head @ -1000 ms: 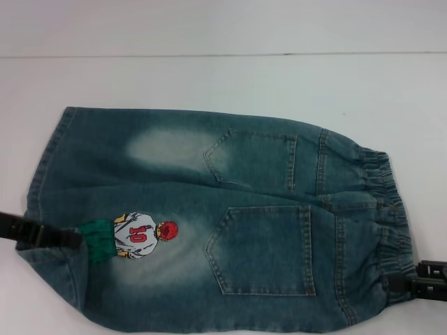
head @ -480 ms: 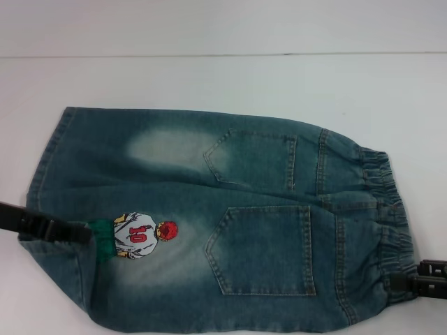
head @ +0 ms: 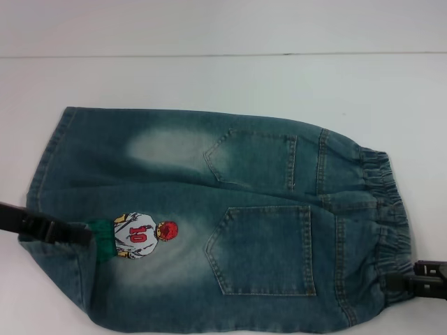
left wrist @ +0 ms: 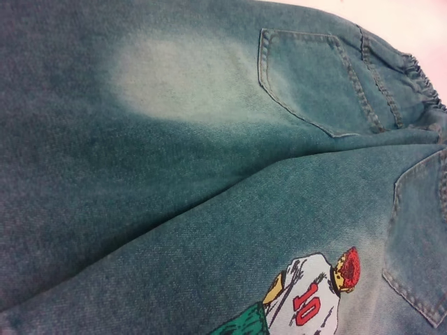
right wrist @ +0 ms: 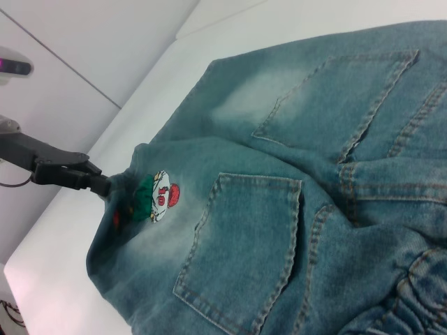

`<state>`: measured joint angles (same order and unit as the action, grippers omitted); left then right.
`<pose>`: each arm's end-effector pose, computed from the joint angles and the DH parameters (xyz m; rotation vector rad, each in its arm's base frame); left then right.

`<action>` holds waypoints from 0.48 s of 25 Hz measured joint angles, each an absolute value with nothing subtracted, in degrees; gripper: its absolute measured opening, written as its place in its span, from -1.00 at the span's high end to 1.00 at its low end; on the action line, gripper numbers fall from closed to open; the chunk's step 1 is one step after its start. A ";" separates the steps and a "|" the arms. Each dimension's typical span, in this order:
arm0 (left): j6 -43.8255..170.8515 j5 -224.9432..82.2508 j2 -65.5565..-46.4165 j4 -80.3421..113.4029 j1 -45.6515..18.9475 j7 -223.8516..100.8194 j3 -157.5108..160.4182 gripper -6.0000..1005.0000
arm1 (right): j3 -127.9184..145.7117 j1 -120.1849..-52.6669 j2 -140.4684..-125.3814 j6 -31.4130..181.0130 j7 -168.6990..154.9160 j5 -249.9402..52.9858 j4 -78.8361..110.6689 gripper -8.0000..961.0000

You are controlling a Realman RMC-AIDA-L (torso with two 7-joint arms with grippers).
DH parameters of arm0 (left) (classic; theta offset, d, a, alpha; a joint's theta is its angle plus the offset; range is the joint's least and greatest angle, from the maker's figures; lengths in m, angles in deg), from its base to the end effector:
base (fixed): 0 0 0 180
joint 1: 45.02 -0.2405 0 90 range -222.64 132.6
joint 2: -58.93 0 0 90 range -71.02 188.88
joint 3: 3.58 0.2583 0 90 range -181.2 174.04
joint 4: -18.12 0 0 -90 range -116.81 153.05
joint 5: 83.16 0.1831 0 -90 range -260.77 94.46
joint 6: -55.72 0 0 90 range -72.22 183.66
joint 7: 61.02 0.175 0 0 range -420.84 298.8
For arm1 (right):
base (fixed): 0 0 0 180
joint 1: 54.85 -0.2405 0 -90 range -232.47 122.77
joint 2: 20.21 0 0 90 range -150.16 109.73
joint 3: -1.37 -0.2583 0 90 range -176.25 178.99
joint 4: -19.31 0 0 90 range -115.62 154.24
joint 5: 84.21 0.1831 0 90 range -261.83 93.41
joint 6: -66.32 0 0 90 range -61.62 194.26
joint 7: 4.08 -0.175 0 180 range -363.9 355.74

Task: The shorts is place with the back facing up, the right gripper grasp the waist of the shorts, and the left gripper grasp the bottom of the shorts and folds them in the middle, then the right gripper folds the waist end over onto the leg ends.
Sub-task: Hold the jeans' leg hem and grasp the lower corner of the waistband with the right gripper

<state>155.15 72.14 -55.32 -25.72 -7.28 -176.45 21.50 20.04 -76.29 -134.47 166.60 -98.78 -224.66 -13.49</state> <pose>-0.2947 0.3074 0.0111 -2.6246 -1.5057 -0.0118 0.3300 0.2311 -0.0050 -2.5708 1.4775 0.5567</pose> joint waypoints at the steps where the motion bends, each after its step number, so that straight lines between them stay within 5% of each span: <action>1: 155.09 72.14 -55.32 -25.69 -7.28 -176.41 21.49 0.90 | 20.22 -76.30 -134.47 166.66 -98.94 -224.69 -13.49 -0.20; 12: 155.03 72.14 -55.32 -25.39 -7.14 -176.27 21.47 0.90 | 21.41 -75.38 -134.44 169.25 -100.47 -224.80 -13.94 -0.19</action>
